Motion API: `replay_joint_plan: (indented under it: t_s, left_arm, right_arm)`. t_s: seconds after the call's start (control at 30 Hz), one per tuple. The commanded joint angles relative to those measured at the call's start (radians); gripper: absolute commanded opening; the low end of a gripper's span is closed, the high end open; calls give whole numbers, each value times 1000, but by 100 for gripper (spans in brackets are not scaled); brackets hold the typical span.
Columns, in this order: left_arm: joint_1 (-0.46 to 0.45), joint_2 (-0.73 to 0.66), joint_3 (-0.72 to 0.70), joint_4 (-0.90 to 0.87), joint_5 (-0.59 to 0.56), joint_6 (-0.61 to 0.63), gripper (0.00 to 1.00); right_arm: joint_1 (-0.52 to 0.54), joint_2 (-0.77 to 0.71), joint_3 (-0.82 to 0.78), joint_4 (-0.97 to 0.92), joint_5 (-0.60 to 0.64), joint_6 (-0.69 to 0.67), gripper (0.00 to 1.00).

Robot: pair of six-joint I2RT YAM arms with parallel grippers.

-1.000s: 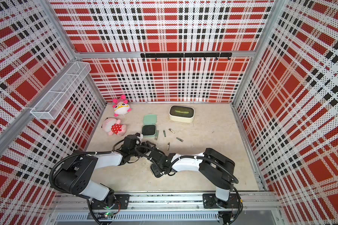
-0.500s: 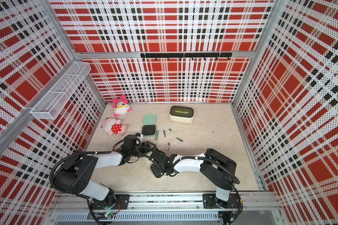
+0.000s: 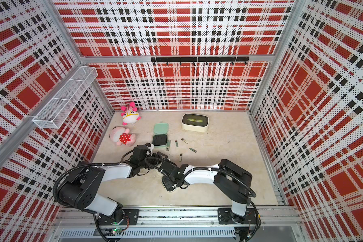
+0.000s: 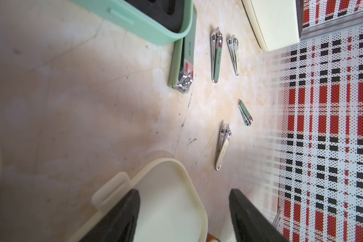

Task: Organize nail clipper sets
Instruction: Place the nail clipper in the storage box, then adjust the nail clipper in the storage box.

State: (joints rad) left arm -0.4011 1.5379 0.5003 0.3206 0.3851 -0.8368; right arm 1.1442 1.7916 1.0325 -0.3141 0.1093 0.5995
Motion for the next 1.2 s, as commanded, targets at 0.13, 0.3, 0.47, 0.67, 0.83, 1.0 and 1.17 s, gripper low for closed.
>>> replay_joint_plan:
  t_s: [0.13,0.3,0.47,0.67,0.83,1.0,1.17]
  left_arm:
    - [-8,11,-3,-98,-29,5,73]
    - [-8,12,-4,-99,-32,7,73]
    - [-7,16,-4,-100,-34,8,73]
    - [-5,20,-4,-100,-34,11,73]
    - [-5,22,-1,-100,-32,12,73]
    - [-4,19,0,-101,-31,11,73]
    - [-4,14,0,-101,-29,11,73]
  right_arm:
    - [6,32,-4,-129,14,17,38]
    - [7,9,10,-147,45,19,44]
    - [5,-10,27,-165,83,22,48]
    - [4,-26,44,-174,120,32,53]
    - [-1,-48,54,-174,133,36,54]
    - [-12,-73,56,-166,121,31,54]
    - [-31,-88,55,-151,103,28,48]
